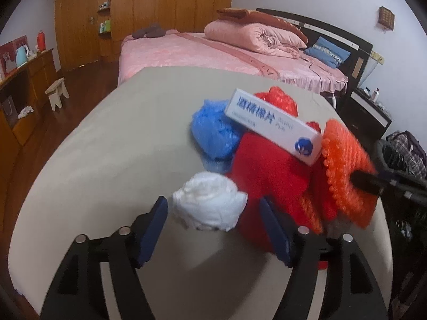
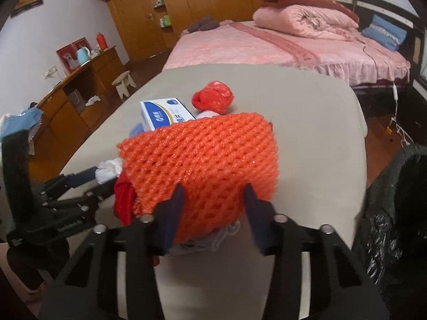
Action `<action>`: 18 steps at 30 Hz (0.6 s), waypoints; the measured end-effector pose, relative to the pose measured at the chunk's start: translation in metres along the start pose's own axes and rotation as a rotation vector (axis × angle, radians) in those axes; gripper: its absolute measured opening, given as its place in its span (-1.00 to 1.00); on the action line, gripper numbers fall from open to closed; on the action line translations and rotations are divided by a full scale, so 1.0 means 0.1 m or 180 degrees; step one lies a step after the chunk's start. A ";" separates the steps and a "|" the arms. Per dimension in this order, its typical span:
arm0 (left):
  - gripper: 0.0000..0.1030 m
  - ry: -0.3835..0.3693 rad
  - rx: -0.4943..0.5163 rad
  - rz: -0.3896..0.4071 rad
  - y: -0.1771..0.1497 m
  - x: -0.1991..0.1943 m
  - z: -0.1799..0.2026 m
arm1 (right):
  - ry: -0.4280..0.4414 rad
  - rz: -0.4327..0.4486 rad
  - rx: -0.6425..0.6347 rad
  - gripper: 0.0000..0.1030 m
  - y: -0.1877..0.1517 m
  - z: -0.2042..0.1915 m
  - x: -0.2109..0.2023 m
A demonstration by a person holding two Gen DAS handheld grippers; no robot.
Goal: Collect trash
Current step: 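Carry both items over the black bin and open both grippers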
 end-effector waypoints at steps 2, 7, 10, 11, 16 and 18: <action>-0.06 -0.0049 0.0012 -0.0013 -0.02 0.02 0.02 | 0.0015 0.0042 -0.0016 -0.38 0.00 -0.03 -0.06; -0.43 -0.0095 -0.0028 0.0080 0.04 -0.05 -0.02 | -0.0006 0.0141 0.0031 -0.42 0.01 0.01 -0.23; -0.45 -0.0070 -0.0016 0.0174 0.12 -0.15 -0.02 | -0.0029 0.0218 0.0065 -0.42 0.01 0.05 -0.37; -0.46 -0.0059 -0.0006 0.0221 0.14 -0.21 -0.01 | -0.0026 0.0236 0.0079 -0.42 0.02 0.06 -0.41; -0.47 -0.0084 -0.0005 0.0416 0.26 -0.49 0.06 | -0.0005 0.0363 0.0167 -0.42 0.00 0.14 -0.67; -0.47 -0.0114 0.0019 0.0475 0.31 -0.60 0.12 | 0.0003 0.0409 0.0213 -0.42 -0.02 0.19 -0.77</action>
Point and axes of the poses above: each gripper's, at about its wrist camera, not at the fingertips, and x roughly the way its jaws point, z to its right, y to its top, the point moved 9 cm from there along x, roughly the way its jaws point, and after that the axes turned 13 degrees about -z, right-handed, at the moved point
